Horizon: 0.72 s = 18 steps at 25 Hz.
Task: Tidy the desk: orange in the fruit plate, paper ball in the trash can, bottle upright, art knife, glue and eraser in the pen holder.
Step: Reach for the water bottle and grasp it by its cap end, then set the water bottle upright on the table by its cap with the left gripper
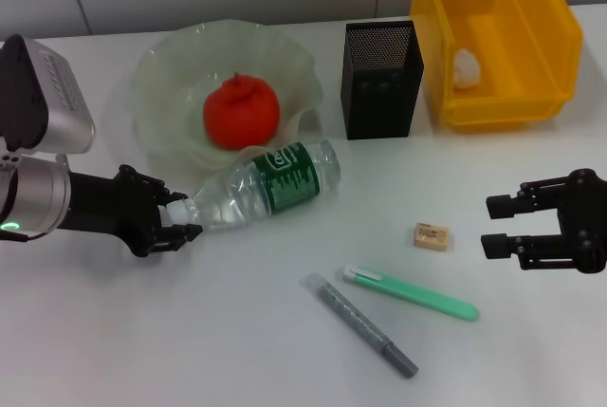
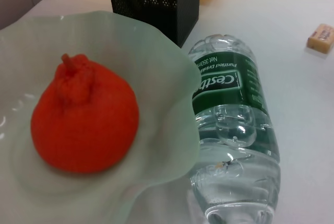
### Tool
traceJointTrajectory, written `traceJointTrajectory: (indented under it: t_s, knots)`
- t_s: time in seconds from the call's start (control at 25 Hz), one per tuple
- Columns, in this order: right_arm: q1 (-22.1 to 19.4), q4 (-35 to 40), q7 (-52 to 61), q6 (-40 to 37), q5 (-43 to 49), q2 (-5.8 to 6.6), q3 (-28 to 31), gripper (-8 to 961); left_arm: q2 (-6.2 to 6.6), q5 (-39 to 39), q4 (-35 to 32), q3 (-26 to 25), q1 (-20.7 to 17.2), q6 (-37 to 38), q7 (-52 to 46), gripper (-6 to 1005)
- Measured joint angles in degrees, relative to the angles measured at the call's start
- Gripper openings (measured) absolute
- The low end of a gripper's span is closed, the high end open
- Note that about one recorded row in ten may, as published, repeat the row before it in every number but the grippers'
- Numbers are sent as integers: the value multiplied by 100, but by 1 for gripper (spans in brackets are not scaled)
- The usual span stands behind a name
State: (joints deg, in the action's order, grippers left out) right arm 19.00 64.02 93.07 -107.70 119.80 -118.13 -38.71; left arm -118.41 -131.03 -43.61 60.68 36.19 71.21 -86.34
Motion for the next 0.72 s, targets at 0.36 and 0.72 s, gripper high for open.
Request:
traceJointTrajectory:
  t_s: [0.36,0.72]
  knots:
    - [-2,-26,0,66,0,0,-5,545,-6,-1,-361,-12,-129,305,10,434]
    - [0,-32,1,66,0,0,13,545,-9,44,-1469,8,-402,1073,-327,435]
